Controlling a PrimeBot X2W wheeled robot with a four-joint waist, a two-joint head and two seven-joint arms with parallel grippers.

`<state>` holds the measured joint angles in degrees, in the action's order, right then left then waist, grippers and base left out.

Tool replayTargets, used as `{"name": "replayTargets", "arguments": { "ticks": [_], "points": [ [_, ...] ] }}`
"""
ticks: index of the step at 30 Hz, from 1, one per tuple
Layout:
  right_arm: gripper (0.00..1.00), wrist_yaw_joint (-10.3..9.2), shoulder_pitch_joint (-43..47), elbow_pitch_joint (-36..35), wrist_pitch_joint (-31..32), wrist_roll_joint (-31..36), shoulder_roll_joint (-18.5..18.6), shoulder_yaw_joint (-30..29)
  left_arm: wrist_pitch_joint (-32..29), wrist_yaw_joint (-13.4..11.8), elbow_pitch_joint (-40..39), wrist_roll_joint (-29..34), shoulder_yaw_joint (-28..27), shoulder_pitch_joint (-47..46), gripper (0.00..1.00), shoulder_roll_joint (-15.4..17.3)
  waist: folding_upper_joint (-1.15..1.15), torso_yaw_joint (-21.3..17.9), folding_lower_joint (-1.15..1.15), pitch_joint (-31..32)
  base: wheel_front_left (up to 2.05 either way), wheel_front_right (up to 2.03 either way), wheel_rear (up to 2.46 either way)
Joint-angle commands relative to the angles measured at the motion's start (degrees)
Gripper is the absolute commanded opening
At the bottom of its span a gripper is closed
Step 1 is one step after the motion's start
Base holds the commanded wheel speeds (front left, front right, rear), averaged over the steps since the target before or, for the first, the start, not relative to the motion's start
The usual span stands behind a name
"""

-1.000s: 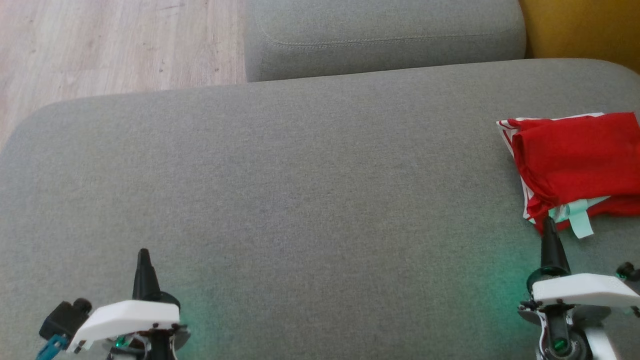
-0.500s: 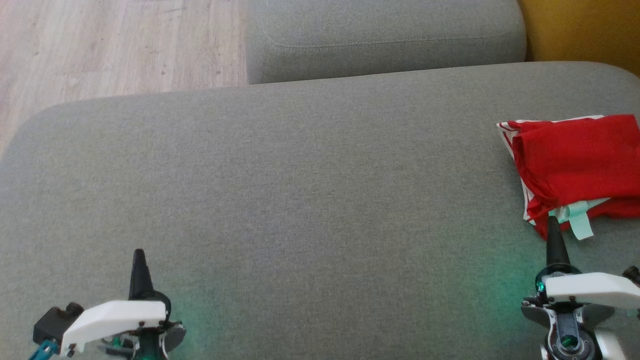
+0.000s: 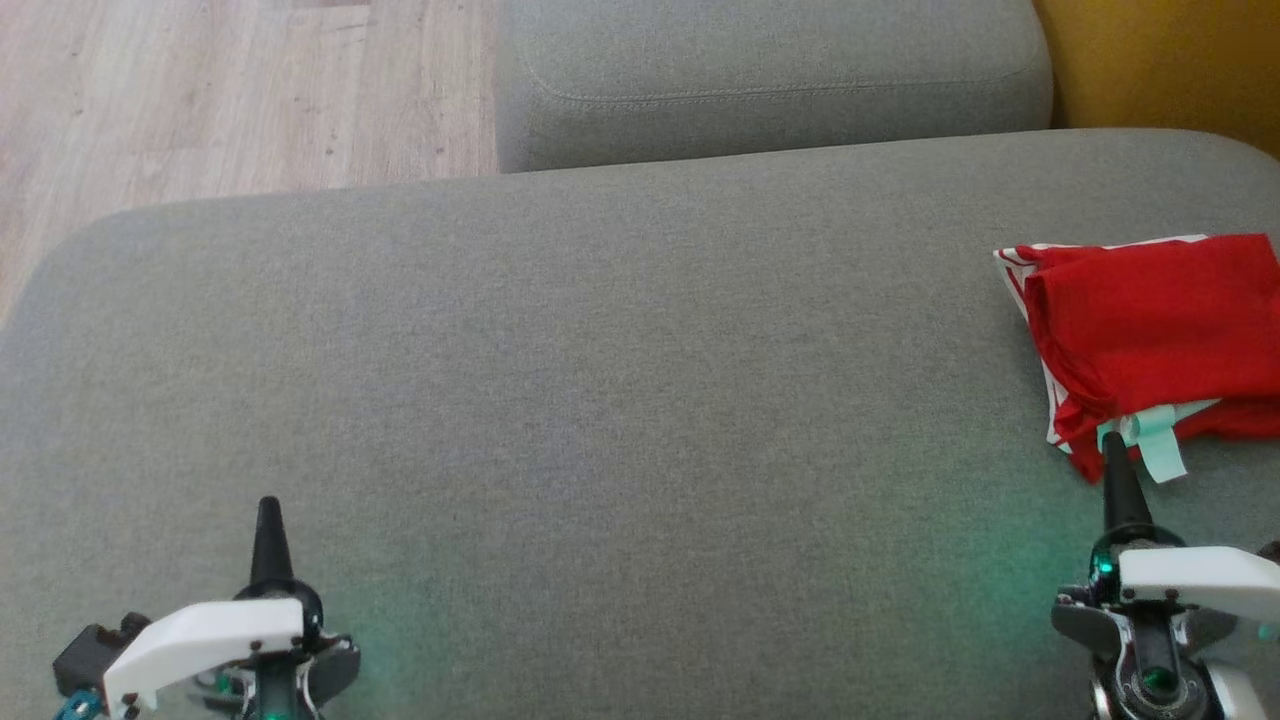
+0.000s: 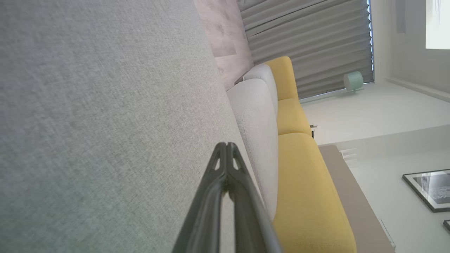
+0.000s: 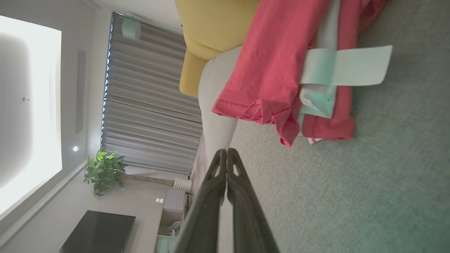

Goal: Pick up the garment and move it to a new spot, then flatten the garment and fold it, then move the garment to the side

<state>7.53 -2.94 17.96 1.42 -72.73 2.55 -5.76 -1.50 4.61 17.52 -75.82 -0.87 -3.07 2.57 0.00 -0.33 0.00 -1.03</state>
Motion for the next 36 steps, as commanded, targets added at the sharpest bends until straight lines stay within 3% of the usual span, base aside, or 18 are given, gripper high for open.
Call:
{"name": "replayTargets", "arguments": {
  "ticks": [1,28,36],
  "points": [
    [0.00,-0.03,-3.0,-2.4,0.7,-2.3,0.3,0.7,-0.5,0.5,-2.2,-1.8,-2.2,-2.8,0.00,0.3,0.00,0.0,0.00,0.1,0.00,0.00,0.00],
    [0.00,-0.04,-3.2,-3.9,5.0,-19.0,0.3,-0.8,-4.9,2.8,-3.4,-16.0,-5.6,-3.1,0.00,0.3,0.00,0.3,0.00,0.8,0.00,0.00,0.00],
    [0.00,-0.04,-3.3,-3.9,5.1,-19.4,0.3,-0.8,-5.0,2.9,-3.5,-16.4,-5.6,-3.1,0.00,0.3,0.00,0.3,0.00,0.9,0.00,0.00,0.00]
  ]
}}
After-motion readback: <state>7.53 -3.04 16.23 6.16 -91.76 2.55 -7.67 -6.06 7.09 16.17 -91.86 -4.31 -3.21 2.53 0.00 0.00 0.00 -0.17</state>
